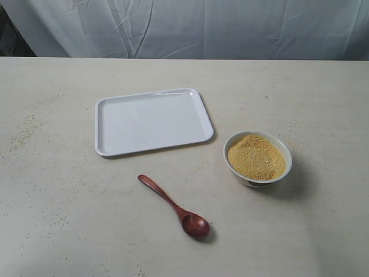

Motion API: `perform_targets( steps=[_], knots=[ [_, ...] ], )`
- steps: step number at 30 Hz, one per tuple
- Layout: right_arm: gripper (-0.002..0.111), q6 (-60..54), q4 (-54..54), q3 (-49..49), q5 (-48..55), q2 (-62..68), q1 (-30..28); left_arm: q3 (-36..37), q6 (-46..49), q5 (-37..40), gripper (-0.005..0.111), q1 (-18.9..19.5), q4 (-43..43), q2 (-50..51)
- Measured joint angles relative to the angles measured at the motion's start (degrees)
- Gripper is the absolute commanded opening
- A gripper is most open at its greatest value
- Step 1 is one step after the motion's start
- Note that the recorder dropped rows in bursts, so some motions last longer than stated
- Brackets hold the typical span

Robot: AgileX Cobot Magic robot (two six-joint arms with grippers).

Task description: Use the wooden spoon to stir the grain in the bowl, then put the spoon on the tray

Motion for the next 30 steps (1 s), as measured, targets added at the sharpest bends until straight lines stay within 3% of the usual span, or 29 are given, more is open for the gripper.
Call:
perform_targets(
  steps=[4, 13, 18, 22, 25, 30],
  knots=[
    [-0.001, -0.4, 2.9, -1.2, 4.2, 0.0, 0.0, 0.0, 0.0, 0.0, 0.000, 0.0, 0.0, 0.0],
    [-0.001, 1.2, 4.4, -23.7, 47.7, 16.2, 0.0, 0.0, 0.0, 0.0, 0.000, 0.0, 0.0, 0.0],
    [-0.001, 1.8, 11.6, -26.4, 52.3, 31.6, 0.0, 0.0, 0.0, 0.0, 0.000, 0.0, 0.0, 0.0],
    [-0.001, -4.4, 21.3, -28.0, 53.6, 46.5, 1.6, 0.0, 0.0, 0.0, 0.000, 0.0, 0.0, 0.0],
    [-0.001, -7.5, 25.7, -32.4, 55.0, 58.0, 6.6, 0.0, 0.0, 0.0, 0.000, 0.0, 0.0, 0.0],
    [-0.001, -8.3, 27.3, -44.6, 55.4, 75.1, 20.6, 0.0, 0.0, 0.0, 0.000, 0.0, 0.0, 0.0]
  ],
)
